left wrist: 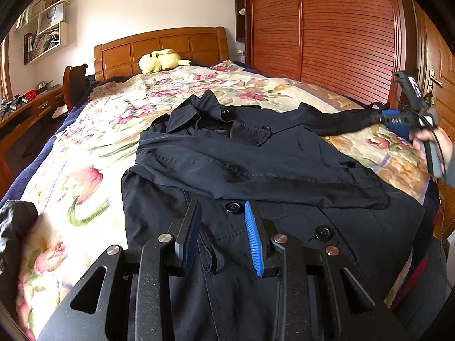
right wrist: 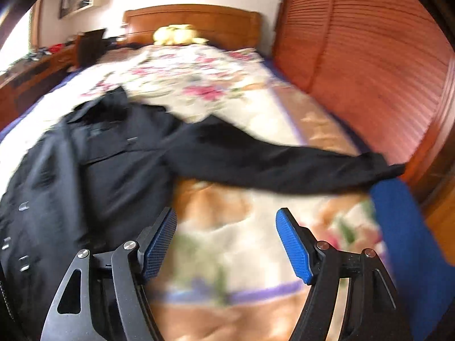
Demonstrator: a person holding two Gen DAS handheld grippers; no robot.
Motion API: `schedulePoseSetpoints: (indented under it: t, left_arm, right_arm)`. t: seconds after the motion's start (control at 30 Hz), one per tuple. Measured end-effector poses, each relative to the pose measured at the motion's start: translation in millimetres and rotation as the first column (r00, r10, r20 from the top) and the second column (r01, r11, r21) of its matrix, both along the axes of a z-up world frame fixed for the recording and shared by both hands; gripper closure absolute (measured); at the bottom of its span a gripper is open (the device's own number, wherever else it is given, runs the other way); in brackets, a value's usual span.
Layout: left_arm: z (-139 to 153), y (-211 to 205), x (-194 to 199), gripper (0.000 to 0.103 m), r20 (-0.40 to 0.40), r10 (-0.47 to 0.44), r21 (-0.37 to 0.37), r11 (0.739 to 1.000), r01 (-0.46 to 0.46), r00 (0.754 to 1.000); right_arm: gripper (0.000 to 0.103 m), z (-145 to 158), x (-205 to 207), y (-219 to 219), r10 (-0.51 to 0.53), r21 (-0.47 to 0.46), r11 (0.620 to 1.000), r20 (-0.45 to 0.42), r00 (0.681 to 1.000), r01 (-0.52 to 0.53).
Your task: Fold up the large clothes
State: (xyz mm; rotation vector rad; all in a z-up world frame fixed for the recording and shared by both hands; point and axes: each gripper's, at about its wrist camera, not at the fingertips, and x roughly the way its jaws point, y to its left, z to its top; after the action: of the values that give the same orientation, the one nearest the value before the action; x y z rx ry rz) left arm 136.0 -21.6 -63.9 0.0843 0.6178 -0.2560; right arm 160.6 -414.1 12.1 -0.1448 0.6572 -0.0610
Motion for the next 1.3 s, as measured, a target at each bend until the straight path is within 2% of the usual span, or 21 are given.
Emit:
schedulePoseSetpoints:
  t: [0.1, 0.47, 0.83, 0.93, 1.07, 1.1, 1.13, 1.17, 1.2, 1.3]
  left_arm:
    - [-2, -1, 1, 0.07, -0.01, -0.003, 0.004, 1.0, 0.003, 1.0]
    - [-9, -11, 3, 0.07, -0.039, -0.023, 0.045, 0.999, 0.024, 0.999]
    - [-15, -17, 3, 0.07, -0.063, -0.047, 0.066, 0.996, 0.052, 0.997]
    - [-15, -18, 3, 0.07, -0.069, -0.054, 0.067, 0.996, 0.059, 0.996]
    - [-15, -18, 3, 0.07, -0.075, -0.059, 0.067, 0.996, 0.064, 0.995]
    - [-16, -18, 3, 0.07, -0.076, -0.059, 0.067, 0.996, 0.064, 0.995]
    - [-16, -19, 4, 0.07, -0.077, -0.059, 0.067, 0.996, 0.064, 0.995]
    - [-16, -19, 4, 0.07, -0.078, -0.059, 0.067, 0.996, 0.064, 0.995]
    - [-16, -19, 4, 0.07, -0.078, -0.058, 0.067, 0.996, 0.064, 0.995]
    - [-16, -19, 4, 0.07, -0.079, -0.055, 0.067, 0.996, 0.061, 0.995]
  right_arm:
    - [0.029, -4, 19, -20, -0.061, 0.001, 0.998, 0.002, 0.998, 0.061]
    - [0.029, -44, 96, -69, -0.185, 0.126, 0.973, -0.085, 0.979, 0.195]
    - [0.029, -76, 144, -118, -0.28, 0.267, 0.91, -0.165, 0.946, 0.316]
    - [0.029, -78, 150, -121, -0.291, 0.264, 0.908, -0.155, 0.944, 0.324]
    - [0.029, -79, 157, -116, -0.298, 0.215, 0.921, -0.148, 0.943, 0.325]
    - [0.034, -78, 159, -114, -0.295, 0.204, 0.925, -0.146, 0.944, 0.321]
    - [0.046, -77, 160, -110, -0.275, 0.189, 0.935, -0.14, 0.951, 0.299]
    - [0.077, -79, 168, -105, -0.246, 0.174, 0.948, -0.14, 0.959, 0.268]
    - [0.088, -79, 171, -101, -0.224, 0.159, 0.956, -0.15, 0.963, 0.248]
    - [0.097, -74, 180, -91, -0.214, 0.123, 0.965, -0.148, 0.965, 0.233]
